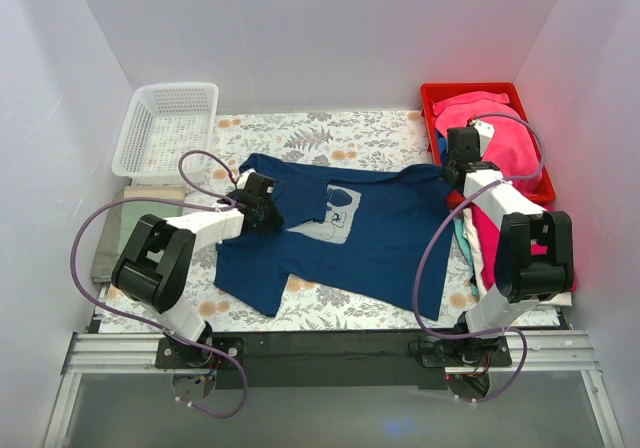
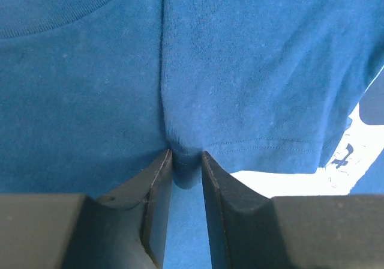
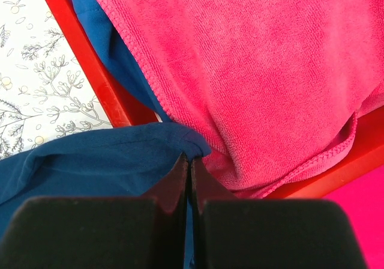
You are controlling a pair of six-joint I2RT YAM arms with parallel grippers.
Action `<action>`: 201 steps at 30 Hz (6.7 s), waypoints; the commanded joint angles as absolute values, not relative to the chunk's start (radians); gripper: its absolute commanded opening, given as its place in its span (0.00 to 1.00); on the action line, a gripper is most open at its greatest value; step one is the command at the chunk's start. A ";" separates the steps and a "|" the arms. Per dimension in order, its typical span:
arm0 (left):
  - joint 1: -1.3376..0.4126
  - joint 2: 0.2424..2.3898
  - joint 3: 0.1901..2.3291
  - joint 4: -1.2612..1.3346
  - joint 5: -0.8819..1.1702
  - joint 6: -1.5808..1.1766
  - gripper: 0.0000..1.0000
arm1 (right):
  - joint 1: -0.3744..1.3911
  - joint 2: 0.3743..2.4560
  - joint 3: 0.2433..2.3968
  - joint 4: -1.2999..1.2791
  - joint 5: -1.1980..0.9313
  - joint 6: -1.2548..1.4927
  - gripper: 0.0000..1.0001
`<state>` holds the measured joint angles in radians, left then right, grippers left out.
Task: Fold and stack the t-shirts
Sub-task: Flatten out the tshirt, then fold the flattened tshirt in 1/3 of the way
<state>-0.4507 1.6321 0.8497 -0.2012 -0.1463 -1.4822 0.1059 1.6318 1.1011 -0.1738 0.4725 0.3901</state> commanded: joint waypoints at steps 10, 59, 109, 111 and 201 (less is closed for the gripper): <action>-0.460 1.595 0.913 -0.250 -0.192 -1.468 0.00 | 0.104 1.575 1.111 -0.186 0.492 0.400 0.01; -0.459 0.999 1.367 -0.226 -0.624 -1.189 0.00 | 0.103 1.049 1.318 -0.402 0.468 0.272 0.01; -0.459 1.128 1.657 0.301 -0.586 -0.707 0.00 | 0.104 0.983 1.506 -0.342 0.135 0.249 0.01; -0.459 1.044 1.617 0.259 -0.580 -0.730 0.00 | 0.104 0.934 1.470 -0.354 0.129 0.242 0.01; -0.376 1.965 1.453 0.505 -0.847 -0.807 0.00 | 0.075 1.942 1.477 0.020 0.179 0.361 0.01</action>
